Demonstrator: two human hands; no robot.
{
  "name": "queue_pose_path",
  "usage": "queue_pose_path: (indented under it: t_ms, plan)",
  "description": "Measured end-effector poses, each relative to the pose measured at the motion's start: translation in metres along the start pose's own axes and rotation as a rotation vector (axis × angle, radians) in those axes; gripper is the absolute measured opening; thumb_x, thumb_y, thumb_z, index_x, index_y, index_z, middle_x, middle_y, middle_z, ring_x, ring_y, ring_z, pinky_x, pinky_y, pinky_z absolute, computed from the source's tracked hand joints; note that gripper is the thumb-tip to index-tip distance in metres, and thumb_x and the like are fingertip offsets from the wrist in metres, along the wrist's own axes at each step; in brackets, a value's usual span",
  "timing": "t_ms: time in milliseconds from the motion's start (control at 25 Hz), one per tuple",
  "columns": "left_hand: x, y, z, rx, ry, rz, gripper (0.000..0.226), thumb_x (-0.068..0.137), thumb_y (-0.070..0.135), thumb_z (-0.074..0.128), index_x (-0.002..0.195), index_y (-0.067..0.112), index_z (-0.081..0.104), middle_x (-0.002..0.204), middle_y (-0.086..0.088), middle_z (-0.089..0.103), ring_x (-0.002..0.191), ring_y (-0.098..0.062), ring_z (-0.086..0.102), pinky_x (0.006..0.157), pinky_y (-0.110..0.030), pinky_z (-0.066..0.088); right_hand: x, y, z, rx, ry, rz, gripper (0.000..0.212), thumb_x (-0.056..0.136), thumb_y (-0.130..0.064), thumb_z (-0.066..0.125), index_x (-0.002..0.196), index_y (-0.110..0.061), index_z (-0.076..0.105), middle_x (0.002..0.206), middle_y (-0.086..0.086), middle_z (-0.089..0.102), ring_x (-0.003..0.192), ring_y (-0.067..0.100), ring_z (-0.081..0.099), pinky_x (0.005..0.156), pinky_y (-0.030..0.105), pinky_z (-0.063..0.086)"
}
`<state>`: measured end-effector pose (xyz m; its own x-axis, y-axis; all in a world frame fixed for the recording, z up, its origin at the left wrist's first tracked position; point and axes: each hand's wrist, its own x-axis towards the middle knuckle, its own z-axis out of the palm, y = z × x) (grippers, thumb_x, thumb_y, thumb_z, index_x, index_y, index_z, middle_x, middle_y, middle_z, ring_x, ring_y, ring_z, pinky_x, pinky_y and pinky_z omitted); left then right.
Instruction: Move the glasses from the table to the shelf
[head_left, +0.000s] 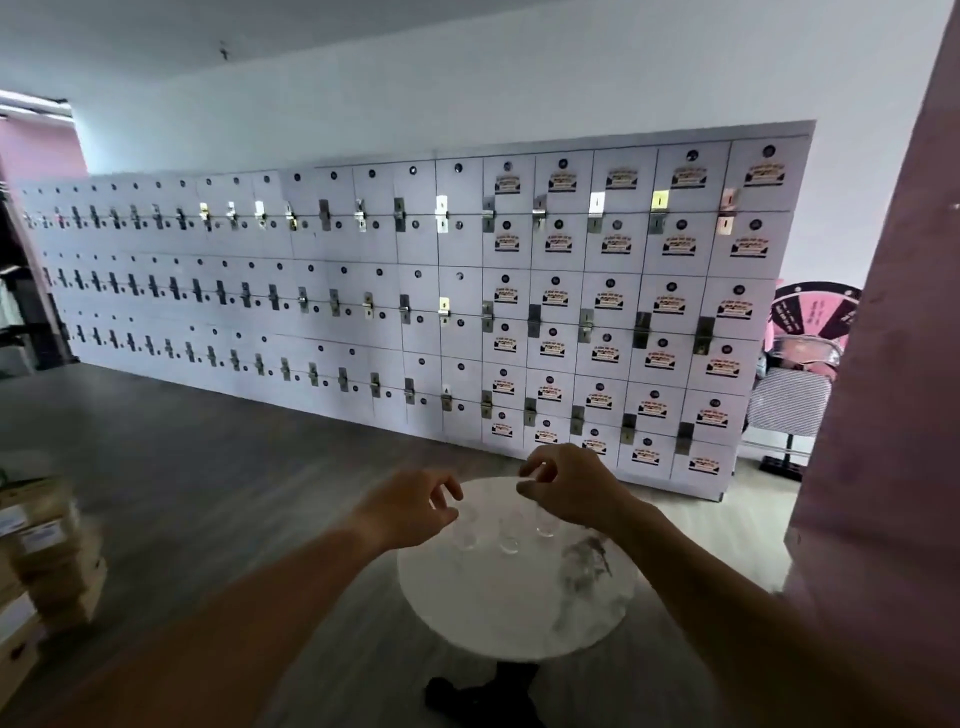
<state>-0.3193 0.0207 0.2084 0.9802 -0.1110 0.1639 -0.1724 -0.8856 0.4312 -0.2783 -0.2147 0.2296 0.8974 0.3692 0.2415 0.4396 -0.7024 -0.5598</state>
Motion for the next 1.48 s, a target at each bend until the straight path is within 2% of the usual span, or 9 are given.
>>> queue_pose_path:
  t_ms: [320, 520, 600, 720, 840, 1120, 1240, 1360, 1480]
  plan:
    - [0.125, -0.061, 0.048, -0.041, -0.068, -0.01, 0.014, 0.082, 0.036, 0.072, 0.089, 0.041, 0.06, 0.081, 0.017, 0.067, 0.077, 0.0, 0.065, 0.074, -0.026, 0.053, 0.111, 0.071, 0.039, -0.033, -0.064, 0.048, 0.019, 0.081, -0.034, 0.075, 0.097, -0.022, 0.073, 0.088, -0.001, 0.075, 0.07, 0.002, 0.066, 0.062, 0.015, 0.051]
    - [0.2, -0.121, 0.096, -0.063, -0.123, 0.002, 0.013, 0.078, 0.035, 0.071, 0.08, 0.042, 0.06, 0.075, 0.02, 0.063, 0.069, 0.003, 0.062, 0.068, -0.024, 0.05, 0.173, 0.115, 0.081, -0.012, -0.09, 0.186, 0.018, 0.08, -0.034, 0.074, 0.095, -0.024, 0.074, 0.088, 0.001, 0.075, 0.076, 0.012, 0.07, 0.075, 0.033, 0.059]
    - [0.233, -0.149, 0.117, -0.052, -0.154, 0.013, 0.014, 0.078, 0.034, 0.071, 0.083, 0.041, 0.06, 0.079, 0.02, 0.057, 0.069, 0.002, 0.058, 0.071, -0.027, 0.05, 0.201, 0.135, 0.103, -0.011, -0.113, 0.237, 0.016, 0.08, -0.034, 0.073, 0.093, -0.025, 0.073, 0.089, -0.001, 0.075, 0.078, 0.012, 0.069, 0.074, 0.03, 0.058]
    - [0.283, -0.194, 0.154, -0.045, -0.19, 0.001, 0.014, 0.079, 0.03, 0.072, 0.09, 0.035, 0.066, 0.088, 0.014, 0.053, 0.073, -0.004, 0.056, 0.078, -0.033, 0.051, 0.245, 0.17, 0.142, -0.035, -0.152, 0.338, 0.015, 0.078, -0.038, 0.071, 0.089, -0.029, 0.073, 0.085, -0.01, 0.072, 0.075, 0.006, 0.066, 0.06, 0.012, 0.047]
    - [0.317, -0.23, 0.191, -0.061, -0.241, -0.047, 0.018, 0.078, 0.027, 0.074, 0.096, 0.027, 0.07, 0.097, 0.004, 0.051, 0.088, -0.021, 0.06, 0.088, -0.037, 0.048, 0.276, 0.203, 0.183, -0.003, -0.204, 0.429, 0.009, 0.076, -0.034, 0.072, 0.084, -0.03, 0.072, 0.081, -0.01, 0.07, 0.08, 0.012, 0.066, 0.067, 0.019, 0.05]
    - [0.346, -0.288, 0.277, -0.091, -0.389, -0.127, 0.028, 0.079, 0.036, 0.072, 0.105, 0.026, 0.07, 0.13, -0.005, 0.052, 0.118, -0.026, 0.055, 0.102, -0.039, 0.043, 0.298, 0.269, 0.274, -0.044, -0.29, 0.561, 0.013, 0.079, -0.035, 0.069, 0.091, -0.031, 0.07, 0.102, 0.002, 0.058, 0.087, 0.019, 0.059, 0.07, 0.026, 0.041]
    - [0.351, -0.302, 0.302, -0.127, -0.452, -0.131, 0.03, 0.079, 0.033, 0.074, 0.107, 0.023, 0.071, 0.131, -0.008, 0.053, 0.116, -0.027, 0.058, 0.104, -0.04, 0.043, 0.298, 0.288, 0.299, -0.076, -0.305, 0.59, 0.021, 0.082, -0.037, 0.065, 0.1, -0.027, 0.071, 0.112, 0.006, 0.057, 0.096, 0.024, 0.063, 0.078, 0.028, 0.047]
    - [0.353, -0.31, 0.319, -0.149, -0.473, -0.106, 0.027, 0.081, 0.03, 0.074, 0.106, 0.018, 0.073, 0.128, -0.009, 0.056, 0.114, -0.026, 0.06, 0.103, -0.038, 0.044, 0.297, 0.302, 0.316, -0.085, -0.317, 0.605, 0.026, 0.083, -0.036, 0.066, 0.106, -0.025, 0.074, 0.118, 0.007, 0.062, 0.104, 0.024, 0.063, 0.077, 0.024, 0.041]
    - [0.355, -0.315, 0.328, -0.147, -0.431, -0.071, 0.02, 0.081, 0.028, 0.075, 0.097, 0.017, 0.075, 0.122, -0.008, 0.06, 0.109, -0.025, 0.062, 0.097, -0.035, 0.047, 0.297, 0.312, 0.328, -0.086, -0.288, 0.601, 0.02, 0.084, -0.03, 0.07, 0.098, -0.018, 0.077, 0.111, 0.009, 0.064, 0.1, 0.025, 0.064, 0.075, 0.021, 0.036]
